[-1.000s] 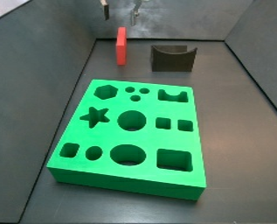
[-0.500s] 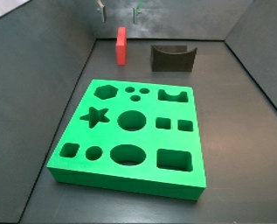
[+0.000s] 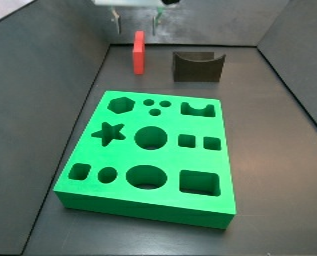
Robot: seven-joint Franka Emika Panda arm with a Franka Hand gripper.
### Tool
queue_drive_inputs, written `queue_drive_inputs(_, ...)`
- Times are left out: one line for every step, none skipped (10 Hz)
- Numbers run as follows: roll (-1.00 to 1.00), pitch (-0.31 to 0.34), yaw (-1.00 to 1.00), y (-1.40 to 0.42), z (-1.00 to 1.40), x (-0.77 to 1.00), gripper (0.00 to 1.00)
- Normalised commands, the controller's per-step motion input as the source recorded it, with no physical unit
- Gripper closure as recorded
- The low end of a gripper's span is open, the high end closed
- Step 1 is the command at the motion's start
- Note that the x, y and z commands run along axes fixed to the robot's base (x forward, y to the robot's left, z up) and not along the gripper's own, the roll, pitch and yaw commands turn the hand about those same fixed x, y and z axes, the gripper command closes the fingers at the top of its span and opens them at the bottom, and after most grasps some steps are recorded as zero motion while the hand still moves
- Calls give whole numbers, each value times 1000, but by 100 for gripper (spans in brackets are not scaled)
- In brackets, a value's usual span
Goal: Pick up the double-square object. Move up. Rotate the double-square object. Place the double-square object on the fixture. Regrasp the double-square object. Move to above the board. Insert the double-square object.
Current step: Rotate the double-square object, then move up.
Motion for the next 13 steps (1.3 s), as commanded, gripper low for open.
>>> queue_drive_inputs(-8, -40, -46, 3, -1000, 18, 0)
queue_drive_inputs(-14, -41, -38, 4, -1000, 22, 0)
queue_drive_inputs(-22, -42, -30, 6, -1000, 32, 0)
queue_drive_inputs(-26, -41, -27, 7, -1000, 37, 0)
queue_drive_inputs(-35, -34, -20, 9, -931, 46, 0)
queue_drive_inputs(-40, -31, -15, 9, -795, 49, 0)
queue_drive_inputs(-47, -36, -8, 7, -624, 44, 0)
queue_drive_inputs(-49, -39, -4, 7, -540, 40, 0)
queue_drive_inputs(-55, -48, 1, 6, -331, 35, 0)
queue_drive_inputs(-57, -52, 4, 5, -251, 35, 0)
queue_drive_inputs(0, 0, 0, 0, 0, 0, 100)
queue_drive_inputs(0, 0, 0, 0, 833, 0, 100)
queue_drive_inputs(-1, 11, 0, -2, 812, -14, 100)
